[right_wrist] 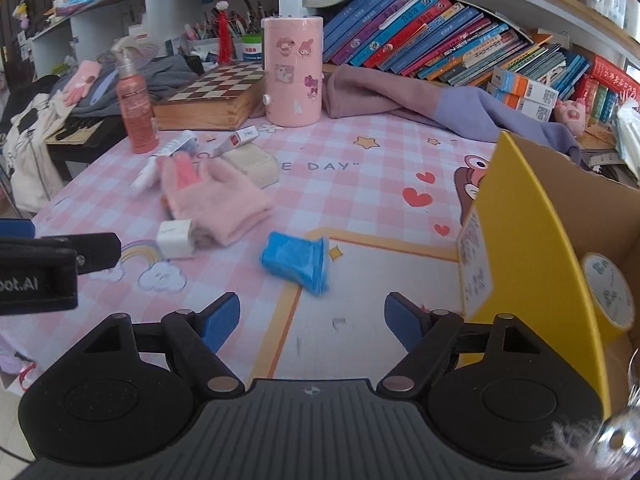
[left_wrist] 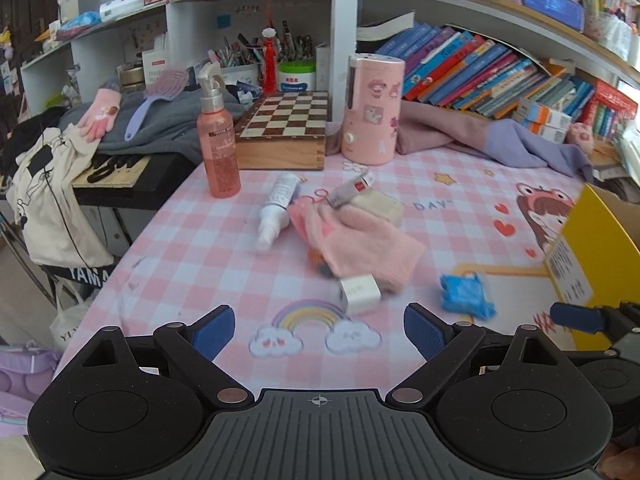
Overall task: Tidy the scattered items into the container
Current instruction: 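Move both tools back toward the remaining items on the table, then grasp the blue packet with the right tool while the left tool grasps the small white charger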
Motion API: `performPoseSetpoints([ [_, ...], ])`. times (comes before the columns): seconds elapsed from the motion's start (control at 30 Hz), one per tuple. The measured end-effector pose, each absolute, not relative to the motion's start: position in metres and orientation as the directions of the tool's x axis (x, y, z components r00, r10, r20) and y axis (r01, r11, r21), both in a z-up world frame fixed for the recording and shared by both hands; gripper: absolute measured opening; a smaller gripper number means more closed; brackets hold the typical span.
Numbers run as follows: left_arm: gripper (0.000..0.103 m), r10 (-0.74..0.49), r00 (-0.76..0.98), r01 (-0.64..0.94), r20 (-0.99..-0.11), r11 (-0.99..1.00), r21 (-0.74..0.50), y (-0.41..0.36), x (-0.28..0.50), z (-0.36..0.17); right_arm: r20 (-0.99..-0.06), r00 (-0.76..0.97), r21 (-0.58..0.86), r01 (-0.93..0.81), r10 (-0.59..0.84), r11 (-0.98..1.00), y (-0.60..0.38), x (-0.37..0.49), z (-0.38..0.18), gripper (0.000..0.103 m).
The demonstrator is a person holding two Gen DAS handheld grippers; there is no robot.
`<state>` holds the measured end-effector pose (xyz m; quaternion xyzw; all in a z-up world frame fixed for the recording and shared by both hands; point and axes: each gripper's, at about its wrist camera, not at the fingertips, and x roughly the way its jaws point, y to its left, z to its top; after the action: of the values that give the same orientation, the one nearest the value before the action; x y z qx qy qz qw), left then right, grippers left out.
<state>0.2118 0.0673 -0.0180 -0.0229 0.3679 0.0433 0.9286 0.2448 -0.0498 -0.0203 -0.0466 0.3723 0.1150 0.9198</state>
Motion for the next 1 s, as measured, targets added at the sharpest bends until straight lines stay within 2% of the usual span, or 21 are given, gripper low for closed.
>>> performPoseSetpoints([
  [0.43, 0.093, 0.105, 0.683, -0.138, -0.723, 0.990, 0.013, 0.076, 0.239, -0.026, -0.741, 0.644, 0.019, -0.261, 0.189, 0.965, -0.033, 0.303, -0.048, 0.073],
  [0.57, 0.093, 0.087, 0.669, -0.127, -0.738, 0.992, 0.001, 0.071, 0.249, -0.032, -0.749, 0.631, 0.020, -0.279, 0.200, 0.960, -0.036, 0.309, -0.052, 0.065],
  [0.67, 0.093, 0.062, 0.661, -0.104, -0.748, 0.994, -0.009, 0.063, 0.258, -0.040, -0.742, 0.639, 0.014, -0.288, 0.203, 0.957, -0.040, 0.310, -0.050, 0.045],
  [0.77, 0.092, 0.037, 0.658, -0.083, -0.752, 0.996, -0.023, 0.056, 0.266, -0.046, -0.739, 0.649, 0.008, -0.259, 0.180, 0.966, -0.048, 0.310, -0.046, 0.045],
  [0.9, 0.085, 0.022, 0.652, -0.054, -0.758, 0.998, -0.018, 0.048, 0.277, -0.055, -0.724, 0.675, -0.006, -0.210, 0.141, 0.978, -0.057, 0.311, -0.037, 0.044],
  [1.0, 0.075, 0.031, 0.639, -0.047, -0.768, 0.999, 0.002, 0.043, 0.284, -0.063, -0.717, 0.687, -0.021, -0.195, 0.121, 0.981, -0.060, 0.309, -0.034, 0.045],
])
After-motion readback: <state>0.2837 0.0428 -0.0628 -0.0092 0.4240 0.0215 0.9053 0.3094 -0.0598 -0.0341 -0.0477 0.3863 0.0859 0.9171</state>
